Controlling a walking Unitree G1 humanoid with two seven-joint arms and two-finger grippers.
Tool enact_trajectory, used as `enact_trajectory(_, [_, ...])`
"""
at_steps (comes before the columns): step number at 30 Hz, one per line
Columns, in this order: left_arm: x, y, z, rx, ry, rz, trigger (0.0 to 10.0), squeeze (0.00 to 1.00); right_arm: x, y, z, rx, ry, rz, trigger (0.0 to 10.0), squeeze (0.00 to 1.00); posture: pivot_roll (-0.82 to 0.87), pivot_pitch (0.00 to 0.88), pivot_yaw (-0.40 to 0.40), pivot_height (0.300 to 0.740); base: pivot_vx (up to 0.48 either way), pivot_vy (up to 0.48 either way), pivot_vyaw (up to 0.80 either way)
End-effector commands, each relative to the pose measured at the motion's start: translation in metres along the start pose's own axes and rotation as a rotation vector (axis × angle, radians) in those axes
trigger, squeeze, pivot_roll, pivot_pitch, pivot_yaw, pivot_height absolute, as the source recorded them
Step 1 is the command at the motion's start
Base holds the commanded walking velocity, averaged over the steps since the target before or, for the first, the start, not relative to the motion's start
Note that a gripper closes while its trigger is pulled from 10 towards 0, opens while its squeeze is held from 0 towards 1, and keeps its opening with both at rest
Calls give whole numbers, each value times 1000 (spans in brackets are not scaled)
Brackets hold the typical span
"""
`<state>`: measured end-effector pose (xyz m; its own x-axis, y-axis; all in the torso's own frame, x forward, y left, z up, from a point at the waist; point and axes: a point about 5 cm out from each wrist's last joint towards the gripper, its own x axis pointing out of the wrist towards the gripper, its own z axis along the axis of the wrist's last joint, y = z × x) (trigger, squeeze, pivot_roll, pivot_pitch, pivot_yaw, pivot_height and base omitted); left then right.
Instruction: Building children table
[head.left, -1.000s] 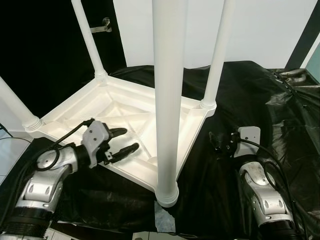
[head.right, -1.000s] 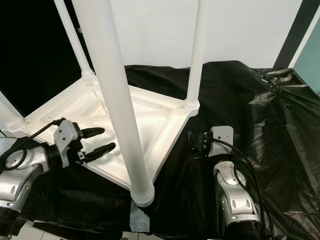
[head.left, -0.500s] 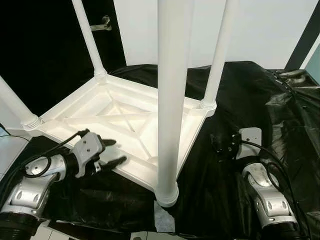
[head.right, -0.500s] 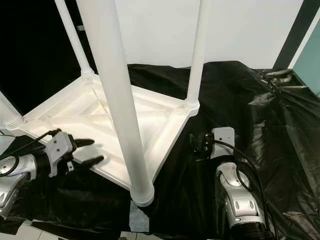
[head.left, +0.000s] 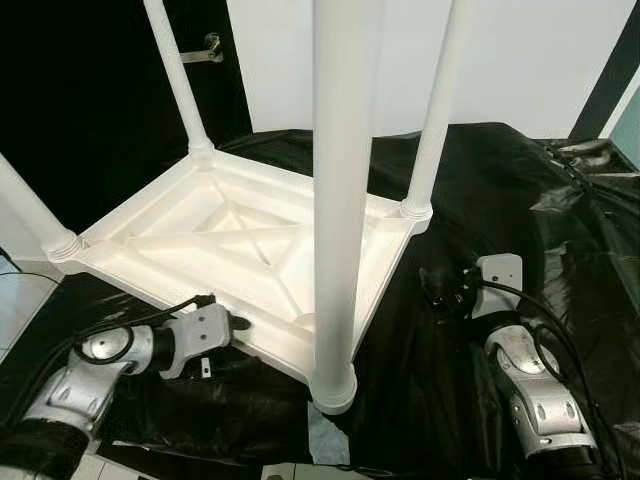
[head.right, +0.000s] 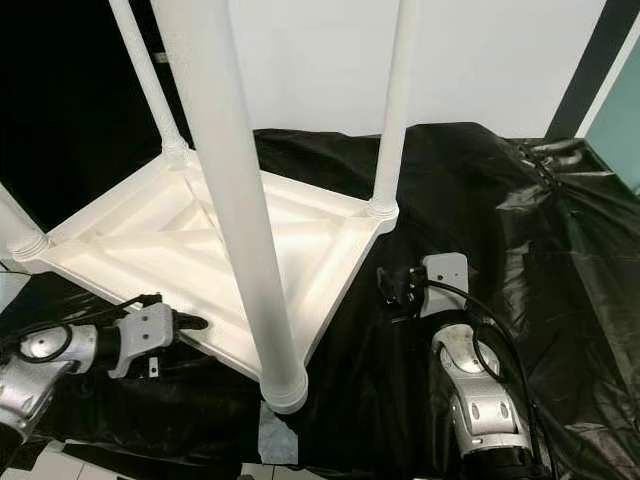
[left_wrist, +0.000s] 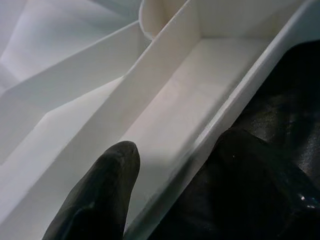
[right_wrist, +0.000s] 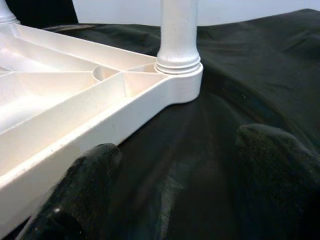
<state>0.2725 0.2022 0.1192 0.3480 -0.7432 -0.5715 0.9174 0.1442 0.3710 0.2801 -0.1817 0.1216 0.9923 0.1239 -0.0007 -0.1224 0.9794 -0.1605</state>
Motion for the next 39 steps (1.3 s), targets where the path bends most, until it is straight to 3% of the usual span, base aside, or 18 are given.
enact_trajectory(1, [1,0,-3,11,28,-24,10000,0,-2,1,-2,-2,12,-2,10000,0,18,0,63,740,0,0,0])
enact_trajectory(7, [-3,8,-10,78,117,-84,10000,0,-6,-1,-4,2,18,-25,10000,0,13,0,90,740,0,0,0])
enact_trajectory(11, [-4,10,-11,76,124,-94,10000,0,-7,-1,-4,3,19,-29,10000,0,11,0,96,740,0,0,0])
enact_trajectory(12, [-3,10,-11,69,124,-105,4941,0,-8,-1,-4,5,20,-32,10000,0,9,0,103,740,0,0,0])
enact_trajectory(14, [-2,10,-11,44,119,-117,0,0,-9,1,-4,10,19,-36,10000,0,8,0,110,740,0,0,0])
enact_trajectory(32, [0,16,-8,17,61,-87,0,0,-12,6,-4,30,21,-51,10000,0,24,8,119,740,0,0,0])
enact_trajectory(39, [0,14,-3,-32,-12,-7,0,0,-16,13,9,64,-63,14,10000,0,27,14,114,740,0,0,0])
